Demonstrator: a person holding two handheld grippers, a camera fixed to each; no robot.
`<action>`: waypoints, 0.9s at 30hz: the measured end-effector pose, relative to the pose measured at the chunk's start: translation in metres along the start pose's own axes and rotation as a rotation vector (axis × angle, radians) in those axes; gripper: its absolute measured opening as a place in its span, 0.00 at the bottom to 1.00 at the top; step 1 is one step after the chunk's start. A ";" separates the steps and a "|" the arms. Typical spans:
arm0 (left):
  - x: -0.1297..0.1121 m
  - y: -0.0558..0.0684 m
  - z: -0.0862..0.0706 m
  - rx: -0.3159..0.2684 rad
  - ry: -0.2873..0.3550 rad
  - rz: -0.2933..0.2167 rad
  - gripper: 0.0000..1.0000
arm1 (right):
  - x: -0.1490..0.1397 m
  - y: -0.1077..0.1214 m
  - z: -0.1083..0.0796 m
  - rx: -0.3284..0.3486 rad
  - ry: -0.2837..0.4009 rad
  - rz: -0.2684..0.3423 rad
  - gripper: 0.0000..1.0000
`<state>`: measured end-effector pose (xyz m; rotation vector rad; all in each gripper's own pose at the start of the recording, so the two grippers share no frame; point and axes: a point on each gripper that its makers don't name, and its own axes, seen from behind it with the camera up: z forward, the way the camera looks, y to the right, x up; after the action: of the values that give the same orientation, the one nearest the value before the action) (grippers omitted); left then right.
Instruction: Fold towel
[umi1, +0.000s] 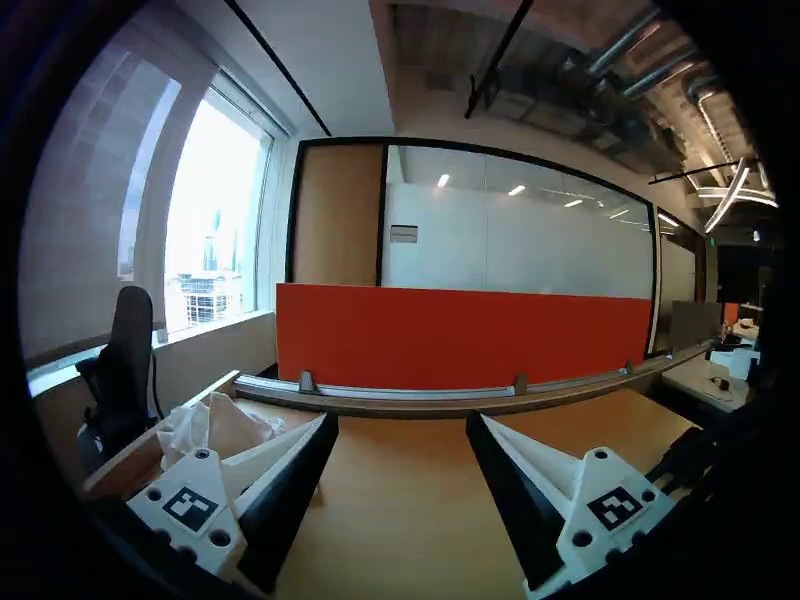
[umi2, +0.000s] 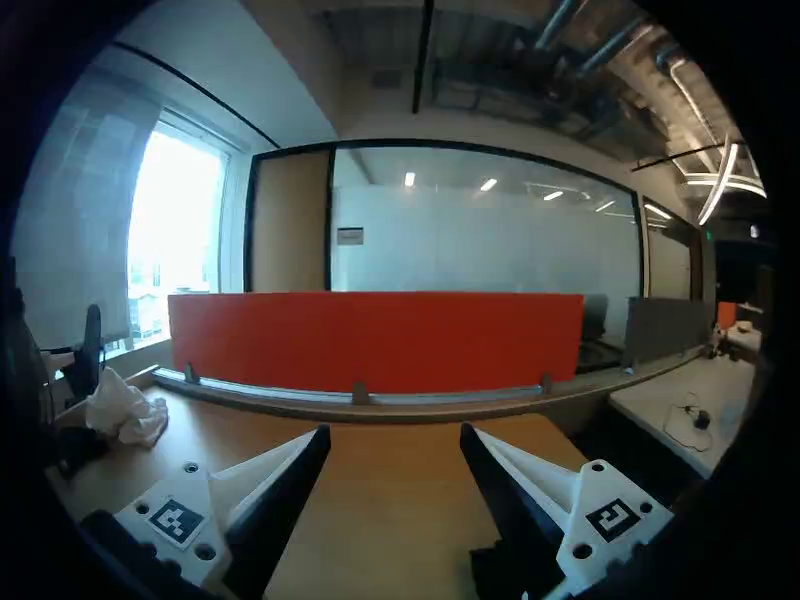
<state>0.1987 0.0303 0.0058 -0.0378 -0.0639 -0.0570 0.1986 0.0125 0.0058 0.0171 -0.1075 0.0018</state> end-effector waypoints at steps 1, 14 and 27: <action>0.001 -0.001 0.000 0.000 0.003 -0.002 0.94 | 0.001 -0.005 0.001 0.006 0.003 0.003 1.00; 0.002 -0.010 0.000 0.009 0.023 -0.024 0.94 | 0.010 -0.031 0.009 0.040 0.011 0.009 1.00; -0.012 -0.014 0.001 0.021 0.010 0.013 0.94 | 0.016 -0.039 0.006 0.050 0.001 0.000 1.00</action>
<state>0.1855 0.0172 0.0068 -0.0166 -0.0546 -0.0440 0.2143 -0.0271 0.0133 0.0673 -0.1060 0.0050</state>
